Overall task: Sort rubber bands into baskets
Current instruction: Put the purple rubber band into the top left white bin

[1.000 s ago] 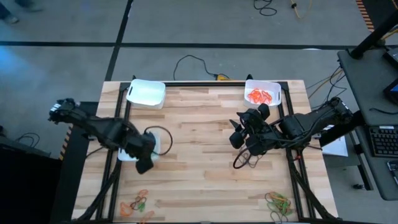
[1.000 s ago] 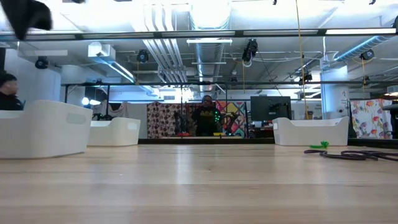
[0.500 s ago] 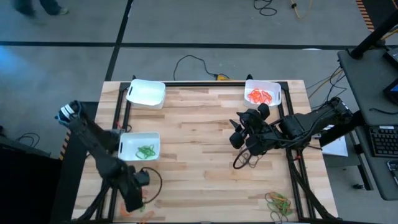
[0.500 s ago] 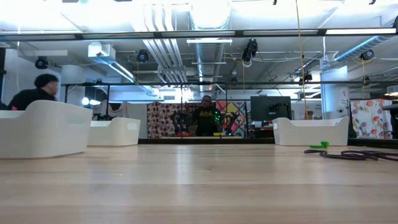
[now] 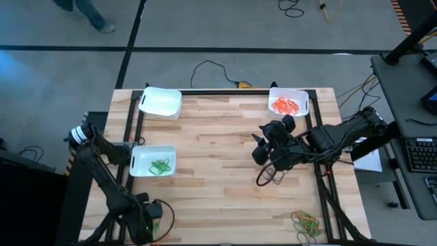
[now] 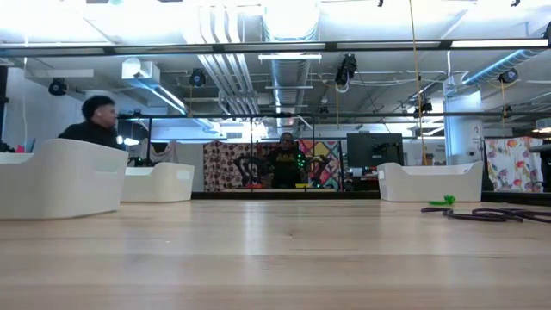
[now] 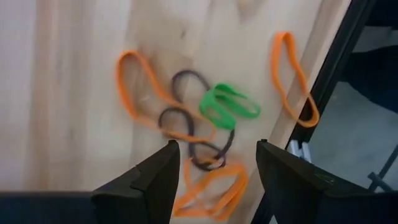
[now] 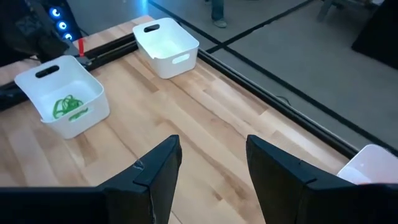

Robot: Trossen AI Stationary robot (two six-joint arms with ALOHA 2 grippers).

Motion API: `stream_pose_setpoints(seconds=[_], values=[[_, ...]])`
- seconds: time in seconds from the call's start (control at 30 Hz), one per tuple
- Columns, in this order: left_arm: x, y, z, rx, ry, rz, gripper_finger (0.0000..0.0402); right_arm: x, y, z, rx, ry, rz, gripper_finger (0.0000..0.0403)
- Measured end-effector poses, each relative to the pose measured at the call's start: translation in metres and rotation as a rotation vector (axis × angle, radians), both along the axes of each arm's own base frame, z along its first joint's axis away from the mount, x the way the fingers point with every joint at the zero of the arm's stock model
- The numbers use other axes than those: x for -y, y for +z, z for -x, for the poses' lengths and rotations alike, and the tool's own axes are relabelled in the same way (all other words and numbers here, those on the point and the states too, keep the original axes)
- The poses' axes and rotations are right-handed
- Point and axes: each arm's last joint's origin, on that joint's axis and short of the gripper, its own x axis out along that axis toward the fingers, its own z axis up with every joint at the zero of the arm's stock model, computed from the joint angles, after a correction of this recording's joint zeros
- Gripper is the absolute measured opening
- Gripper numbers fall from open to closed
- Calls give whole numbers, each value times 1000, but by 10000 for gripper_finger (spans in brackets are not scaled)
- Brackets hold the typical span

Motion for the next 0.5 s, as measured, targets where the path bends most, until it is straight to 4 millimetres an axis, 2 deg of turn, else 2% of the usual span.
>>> stream_pose_setpoints(seconds=[0.17,0.3,0.5], values=[[13,-15,7,14,-14,8,196,0,-1,0,25,-25,-31,178],[13,-28,16,-25,43,-41,196,0,-2,0,23,-26,-29,178],[6,-36,20,-41,86,-63,193,2,-2,-1,19,-33,-16,178]])
